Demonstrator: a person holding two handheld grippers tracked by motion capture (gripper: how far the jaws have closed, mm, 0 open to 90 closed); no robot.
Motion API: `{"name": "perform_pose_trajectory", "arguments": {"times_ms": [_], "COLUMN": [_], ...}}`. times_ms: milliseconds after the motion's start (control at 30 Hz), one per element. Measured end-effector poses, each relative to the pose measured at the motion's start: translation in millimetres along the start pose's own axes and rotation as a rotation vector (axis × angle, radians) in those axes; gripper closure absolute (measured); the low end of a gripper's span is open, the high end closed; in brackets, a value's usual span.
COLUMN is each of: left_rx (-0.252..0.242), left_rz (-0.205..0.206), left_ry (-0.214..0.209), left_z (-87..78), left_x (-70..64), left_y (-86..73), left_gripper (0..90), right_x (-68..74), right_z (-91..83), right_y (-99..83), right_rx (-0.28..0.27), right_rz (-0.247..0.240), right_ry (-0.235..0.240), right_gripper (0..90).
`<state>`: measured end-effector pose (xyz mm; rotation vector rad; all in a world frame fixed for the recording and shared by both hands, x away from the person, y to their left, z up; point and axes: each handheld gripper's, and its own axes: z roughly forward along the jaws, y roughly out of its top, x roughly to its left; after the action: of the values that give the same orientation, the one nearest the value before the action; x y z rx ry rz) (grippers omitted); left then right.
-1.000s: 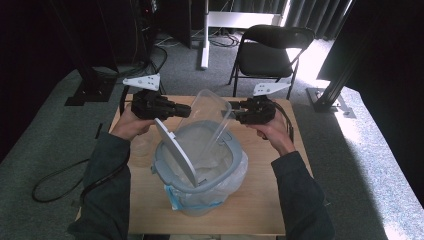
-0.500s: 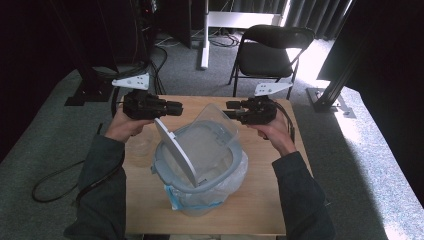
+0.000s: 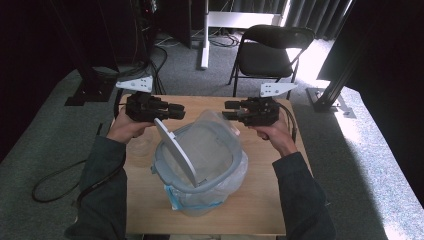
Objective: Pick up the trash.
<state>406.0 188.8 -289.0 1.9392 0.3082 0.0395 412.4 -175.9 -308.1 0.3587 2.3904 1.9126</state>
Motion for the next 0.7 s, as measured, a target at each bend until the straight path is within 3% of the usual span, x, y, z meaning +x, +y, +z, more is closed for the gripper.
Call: {"name": "perform_pose_trajectory", "arguments": {"times_ms": [67,100,433,600,700], "left_rx": [-0.001,0.0,-0.017,-0.018,-0.04], "left_rz": [-0.002,-0.001,-0.01,-0.018,-0.038], "left_ry": [0.001,0.003,0.02,0.056,0.1], "left_z": [-0.2,-0.5,-6.6,-9.6,-16.5], "left_x": [0.1,0.0,2.0,4.4,9.8], "left_y": [0.0,0.1,-2.7,-6.2,-13.5], "left_gripper": [71.2,71.2,69.3,64.9,63.3], "right_x": [3.3,2.6,-7.5,-10.9,-17.0], "right_z": [3.2,5.1,0.3,-0.4,-3.3], "right_y": [0.0,-0.9,-6.8,-12.9,-22.4], "right_rx": [0.028,0.052,0.059,0.07,0.087], "right_rz": [-0.026,-0.027,0.01,0.027,0.053], "right_ry": [-0.002,-0.038,-0.09,-0.12,-0.157], "right_gripper": [53.2,53.2,53.1,52.2,51.8]}}
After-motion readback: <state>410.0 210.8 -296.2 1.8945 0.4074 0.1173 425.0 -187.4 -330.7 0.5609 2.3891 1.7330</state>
